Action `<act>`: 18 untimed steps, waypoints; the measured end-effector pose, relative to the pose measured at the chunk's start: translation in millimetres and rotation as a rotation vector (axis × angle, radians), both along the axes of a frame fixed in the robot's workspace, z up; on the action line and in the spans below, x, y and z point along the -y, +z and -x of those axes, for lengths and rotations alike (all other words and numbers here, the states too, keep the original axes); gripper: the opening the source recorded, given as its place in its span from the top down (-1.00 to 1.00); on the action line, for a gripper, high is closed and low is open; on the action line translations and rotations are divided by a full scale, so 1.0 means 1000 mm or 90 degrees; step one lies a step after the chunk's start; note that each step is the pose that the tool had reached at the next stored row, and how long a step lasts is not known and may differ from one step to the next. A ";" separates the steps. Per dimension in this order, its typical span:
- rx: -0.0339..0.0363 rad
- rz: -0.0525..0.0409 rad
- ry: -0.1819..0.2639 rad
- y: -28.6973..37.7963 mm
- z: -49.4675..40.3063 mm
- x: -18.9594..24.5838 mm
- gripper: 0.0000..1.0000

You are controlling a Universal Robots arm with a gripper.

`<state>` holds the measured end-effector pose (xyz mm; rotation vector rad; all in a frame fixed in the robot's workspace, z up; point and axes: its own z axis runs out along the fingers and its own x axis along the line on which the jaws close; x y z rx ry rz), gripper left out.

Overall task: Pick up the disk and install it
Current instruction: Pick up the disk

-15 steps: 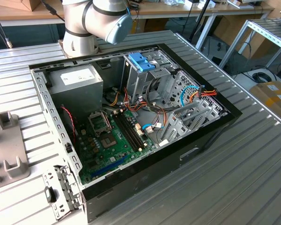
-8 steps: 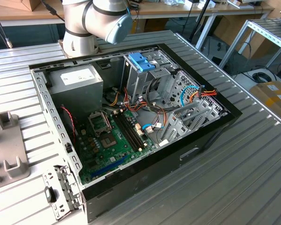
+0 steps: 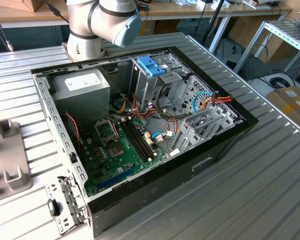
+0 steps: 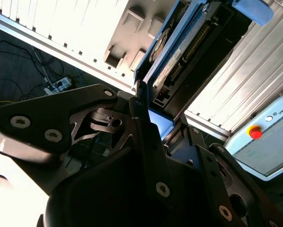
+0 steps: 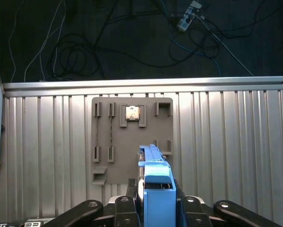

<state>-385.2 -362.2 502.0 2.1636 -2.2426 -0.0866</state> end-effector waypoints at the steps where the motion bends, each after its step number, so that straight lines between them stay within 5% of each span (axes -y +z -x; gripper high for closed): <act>1: 0.0000 0.0000 0.000 0.0000 -0.0002 0.0000 0.26; 18: 0.0000 0.0000 0.000 0.0000 -0.0047 0.0000 0.26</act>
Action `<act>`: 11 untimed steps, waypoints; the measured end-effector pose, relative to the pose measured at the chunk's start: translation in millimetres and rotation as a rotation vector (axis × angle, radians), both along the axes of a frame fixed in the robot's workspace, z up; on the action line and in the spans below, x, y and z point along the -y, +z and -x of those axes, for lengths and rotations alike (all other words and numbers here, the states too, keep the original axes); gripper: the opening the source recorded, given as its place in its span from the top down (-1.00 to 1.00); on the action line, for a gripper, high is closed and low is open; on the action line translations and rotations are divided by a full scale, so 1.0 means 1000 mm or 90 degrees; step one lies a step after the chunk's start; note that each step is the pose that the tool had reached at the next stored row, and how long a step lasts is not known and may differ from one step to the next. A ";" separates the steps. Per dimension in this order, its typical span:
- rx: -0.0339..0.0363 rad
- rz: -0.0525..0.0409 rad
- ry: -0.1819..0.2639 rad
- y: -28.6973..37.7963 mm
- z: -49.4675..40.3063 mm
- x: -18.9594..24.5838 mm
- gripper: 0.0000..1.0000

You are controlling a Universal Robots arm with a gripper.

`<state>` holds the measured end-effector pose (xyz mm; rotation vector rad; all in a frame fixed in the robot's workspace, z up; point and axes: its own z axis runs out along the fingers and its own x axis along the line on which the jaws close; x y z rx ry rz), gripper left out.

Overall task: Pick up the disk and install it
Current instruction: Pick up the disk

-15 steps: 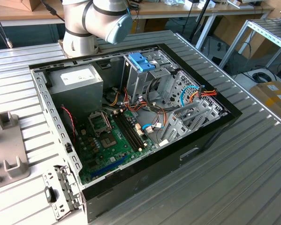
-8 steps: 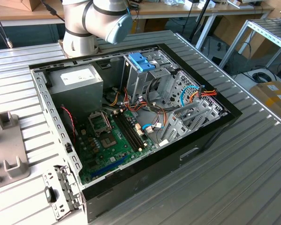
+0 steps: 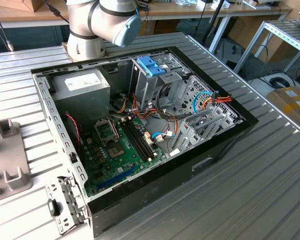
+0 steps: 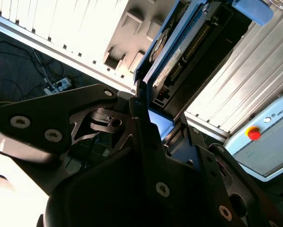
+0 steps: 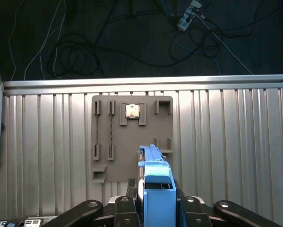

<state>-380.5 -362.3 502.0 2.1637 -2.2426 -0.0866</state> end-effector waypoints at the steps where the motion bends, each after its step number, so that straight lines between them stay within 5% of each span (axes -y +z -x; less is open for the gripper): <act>1: 0.0000 0.0000 0.000 0.0000 -0.0003 0.0000 0.26; 11: 0.0000 0.0000 0.000 0.0000 -0.0018 0.0001 0.26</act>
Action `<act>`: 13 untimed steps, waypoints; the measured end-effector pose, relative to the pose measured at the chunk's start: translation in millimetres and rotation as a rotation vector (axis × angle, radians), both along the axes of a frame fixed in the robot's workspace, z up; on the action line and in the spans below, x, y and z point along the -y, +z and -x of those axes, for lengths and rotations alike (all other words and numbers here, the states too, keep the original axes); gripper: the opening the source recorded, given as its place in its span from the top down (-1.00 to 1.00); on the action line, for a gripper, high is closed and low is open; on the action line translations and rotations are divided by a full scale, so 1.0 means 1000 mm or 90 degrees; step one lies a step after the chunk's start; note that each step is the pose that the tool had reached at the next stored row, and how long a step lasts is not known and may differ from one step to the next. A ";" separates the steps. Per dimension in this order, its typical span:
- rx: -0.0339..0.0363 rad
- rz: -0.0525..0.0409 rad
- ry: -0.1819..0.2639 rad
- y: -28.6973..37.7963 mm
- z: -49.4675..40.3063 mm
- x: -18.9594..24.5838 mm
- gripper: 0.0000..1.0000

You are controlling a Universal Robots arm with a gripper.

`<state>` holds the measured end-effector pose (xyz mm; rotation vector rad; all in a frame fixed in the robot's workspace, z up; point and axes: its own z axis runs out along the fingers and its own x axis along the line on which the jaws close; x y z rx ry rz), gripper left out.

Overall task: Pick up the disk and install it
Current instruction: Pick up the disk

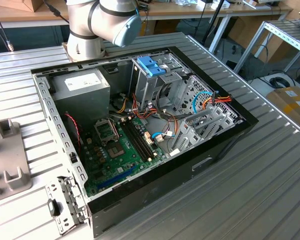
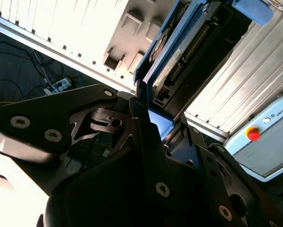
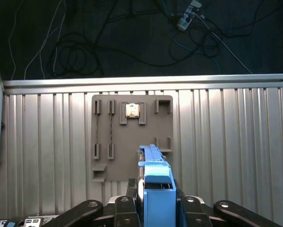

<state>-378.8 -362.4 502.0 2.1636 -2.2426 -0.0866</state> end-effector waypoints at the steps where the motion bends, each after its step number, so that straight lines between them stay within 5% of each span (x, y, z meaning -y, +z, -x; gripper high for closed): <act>1: 0.0000 0.0000 0.000 0.0000 -0.0002 0.0000 0.26; 13: 0.0000 0.0000 0.000 0.0000 -0.0027 0.0001 0.26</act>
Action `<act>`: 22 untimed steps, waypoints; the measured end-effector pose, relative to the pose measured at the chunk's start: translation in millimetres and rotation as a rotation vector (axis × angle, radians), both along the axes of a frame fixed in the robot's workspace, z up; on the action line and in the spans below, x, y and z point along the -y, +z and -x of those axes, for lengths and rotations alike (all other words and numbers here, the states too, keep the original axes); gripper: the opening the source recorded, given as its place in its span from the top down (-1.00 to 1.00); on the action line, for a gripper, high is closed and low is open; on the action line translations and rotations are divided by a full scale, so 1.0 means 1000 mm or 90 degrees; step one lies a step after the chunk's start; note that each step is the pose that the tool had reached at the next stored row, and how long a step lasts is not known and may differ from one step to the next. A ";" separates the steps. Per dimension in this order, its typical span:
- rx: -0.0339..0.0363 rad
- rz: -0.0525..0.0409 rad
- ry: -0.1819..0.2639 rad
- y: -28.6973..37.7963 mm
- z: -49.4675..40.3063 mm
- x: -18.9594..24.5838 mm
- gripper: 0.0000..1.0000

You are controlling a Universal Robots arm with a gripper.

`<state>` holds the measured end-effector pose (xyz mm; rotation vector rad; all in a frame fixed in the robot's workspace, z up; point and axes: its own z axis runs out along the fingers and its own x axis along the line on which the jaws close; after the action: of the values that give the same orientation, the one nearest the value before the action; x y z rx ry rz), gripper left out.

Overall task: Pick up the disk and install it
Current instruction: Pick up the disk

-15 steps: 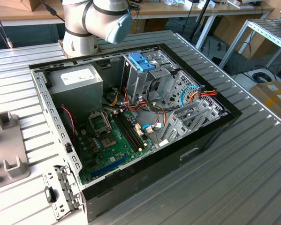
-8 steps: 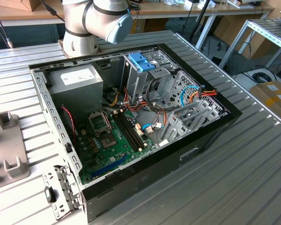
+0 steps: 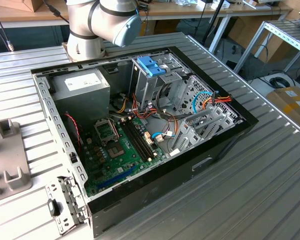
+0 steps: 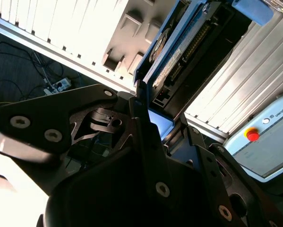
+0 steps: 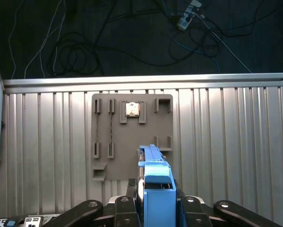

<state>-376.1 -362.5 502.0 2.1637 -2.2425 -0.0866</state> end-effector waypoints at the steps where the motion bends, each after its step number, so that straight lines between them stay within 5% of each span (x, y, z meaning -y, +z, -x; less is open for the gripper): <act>1: 0.0000 0.0000 0.000 0.0000 -0.0002 0.0000 0.26; 22: 0.0000 0.0000 0.000 0.0000 -0.0079 0.0004 0.26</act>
<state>-368.2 -362.9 502.0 2.1637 -2.2426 -0.0867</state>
